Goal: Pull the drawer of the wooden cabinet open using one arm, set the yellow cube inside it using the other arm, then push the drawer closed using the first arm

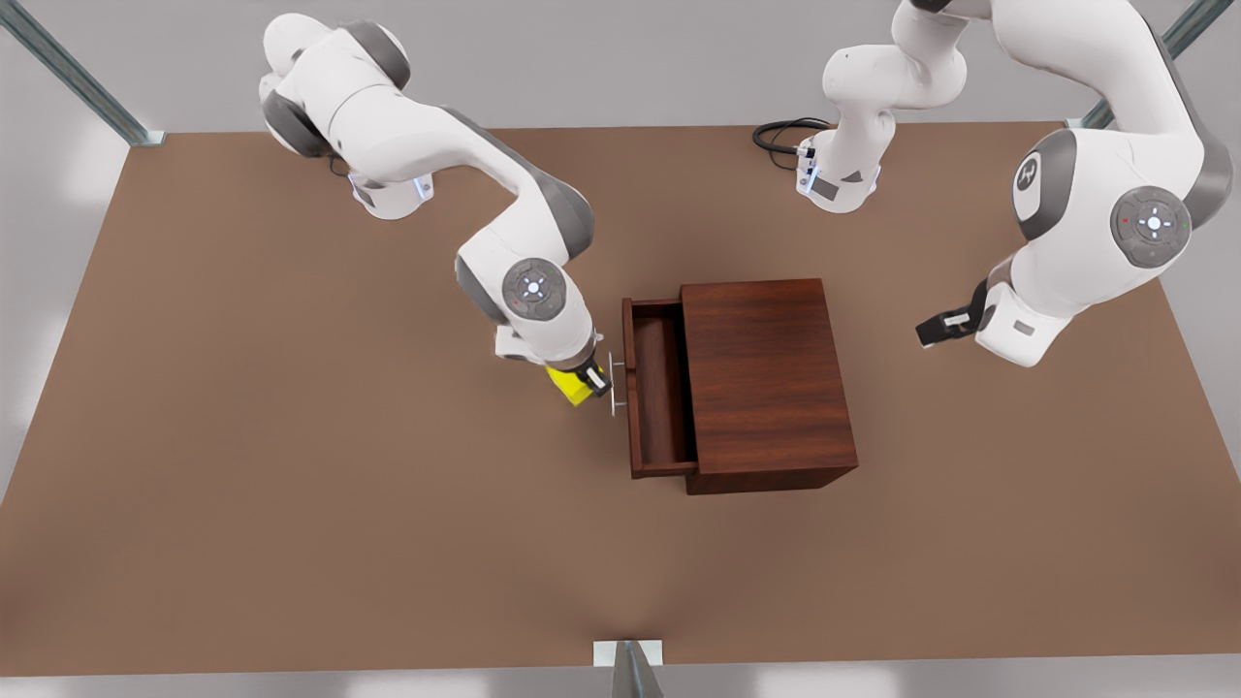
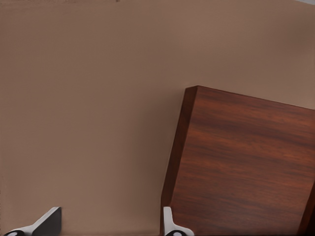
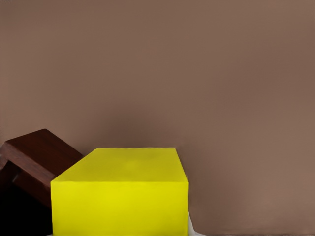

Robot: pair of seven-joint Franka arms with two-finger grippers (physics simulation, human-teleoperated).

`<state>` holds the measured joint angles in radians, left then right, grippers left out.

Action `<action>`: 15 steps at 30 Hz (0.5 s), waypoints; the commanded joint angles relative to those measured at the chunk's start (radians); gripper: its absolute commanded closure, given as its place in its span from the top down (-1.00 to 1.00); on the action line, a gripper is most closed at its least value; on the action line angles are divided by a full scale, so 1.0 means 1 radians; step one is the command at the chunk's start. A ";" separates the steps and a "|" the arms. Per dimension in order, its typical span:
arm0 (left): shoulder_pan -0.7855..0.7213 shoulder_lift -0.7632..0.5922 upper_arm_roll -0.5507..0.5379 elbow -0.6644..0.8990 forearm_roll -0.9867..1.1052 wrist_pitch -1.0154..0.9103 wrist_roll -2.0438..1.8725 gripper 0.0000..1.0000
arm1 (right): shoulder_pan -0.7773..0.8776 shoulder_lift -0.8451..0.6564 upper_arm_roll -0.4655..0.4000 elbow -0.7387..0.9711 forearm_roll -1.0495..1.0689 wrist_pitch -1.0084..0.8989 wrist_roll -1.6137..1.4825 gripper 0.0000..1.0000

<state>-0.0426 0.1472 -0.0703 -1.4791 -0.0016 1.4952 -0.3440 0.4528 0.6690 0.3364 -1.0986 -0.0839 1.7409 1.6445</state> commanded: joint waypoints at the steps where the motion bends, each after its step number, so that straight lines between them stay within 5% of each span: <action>1: 0.000 -0.001 0.000 0.000 0.000 -0.010 0.323 1.00 | 0.076 0.026 -0.068 0.043 -0.002 -0.006 0.951 0.39; 15: 0.000 -0.011 0.000 -0.007 0.000 -0.016 0.323 0.99 | 0.202 0.187 -0.083 0.235 0.004 0.002 1.089 0.39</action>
<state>-0.0429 0.1376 -0.0703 -1.4869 -0.0019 1.4806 -0.1618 0.6521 0.8548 0.2532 -0.8684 -0.0814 1.7443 2.2433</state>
